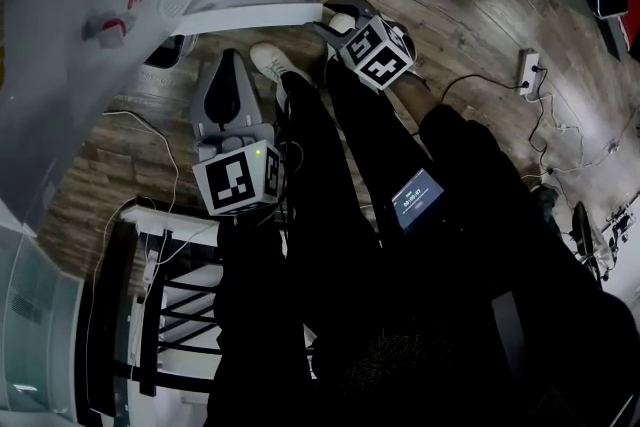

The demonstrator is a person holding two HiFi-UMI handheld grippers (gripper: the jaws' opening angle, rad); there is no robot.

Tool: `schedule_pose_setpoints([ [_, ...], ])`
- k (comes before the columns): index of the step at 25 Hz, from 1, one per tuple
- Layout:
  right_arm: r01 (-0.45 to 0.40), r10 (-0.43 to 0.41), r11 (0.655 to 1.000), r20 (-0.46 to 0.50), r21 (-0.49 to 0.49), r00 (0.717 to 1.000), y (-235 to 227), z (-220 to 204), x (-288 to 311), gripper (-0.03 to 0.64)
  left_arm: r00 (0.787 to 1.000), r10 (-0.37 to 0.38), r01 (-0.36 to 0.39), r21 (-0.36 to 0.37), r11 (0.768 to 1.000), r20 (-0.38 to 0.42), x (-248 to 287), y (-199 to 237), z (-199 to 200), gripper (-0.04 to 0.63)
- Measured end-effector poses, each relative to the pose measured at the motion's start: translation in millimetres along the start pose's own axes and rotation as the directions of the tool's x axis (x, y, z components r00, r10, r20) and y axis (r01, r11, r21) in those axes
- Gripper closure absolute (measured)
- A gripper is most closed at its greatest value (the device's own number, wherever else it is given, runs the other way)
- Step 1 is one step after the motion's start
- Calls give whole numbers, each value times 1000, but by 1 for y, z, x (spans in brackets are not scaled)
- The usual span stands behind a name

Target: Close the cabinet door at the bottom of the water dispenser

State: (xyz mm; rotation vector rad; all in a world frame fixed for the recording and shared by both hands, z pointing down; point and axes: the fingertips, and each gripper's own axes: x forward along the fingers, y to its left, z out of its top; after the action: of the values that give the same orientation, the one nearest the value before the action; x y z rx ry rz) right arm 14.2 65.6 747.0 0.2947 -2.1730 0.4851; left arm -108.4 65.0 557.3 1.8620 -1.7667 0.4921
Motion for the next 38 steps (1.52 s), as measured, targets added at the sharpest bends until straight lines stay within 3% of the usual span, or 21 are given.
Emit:
schedule_pose_setpoints([
  [5, 4, -4, 1000, 2, 10, 1000, -17, 8, 1, 466, 1000, 7, -7, 3, 1000, -13, 2, -2, -5, 588],
  [12, 90, -92, 996, 53, 28, 994, -67, 37, 9, 471, 1000, 13, -13, -20, 1000, -17, 8, -1, -9, 588],
  [20, 191, -195, 981, 124, 42, 973, -133, 107, 23, 486, 1000, 25, -25, -16, 1000, -16, -1, 9, -4, 588],
  [25, 199, -195, 980, 137, -22, 971, -154, 147, 41, 492, 998, 62, -63, -41, 997, -31, -5, 23, -9, 588],
  [35, 179, -172, 984, 202, -19, 964, -172, 195, 64, 489, 997, 80, -79, -79, 994, 16, -2, 29, 7, 588],
  [38, 181, -172, 983, 200, -27, 965, -172, 204, 69, 491, 995, 93, -95, -109, 990, -18, -5, 27, 4, 588],
])
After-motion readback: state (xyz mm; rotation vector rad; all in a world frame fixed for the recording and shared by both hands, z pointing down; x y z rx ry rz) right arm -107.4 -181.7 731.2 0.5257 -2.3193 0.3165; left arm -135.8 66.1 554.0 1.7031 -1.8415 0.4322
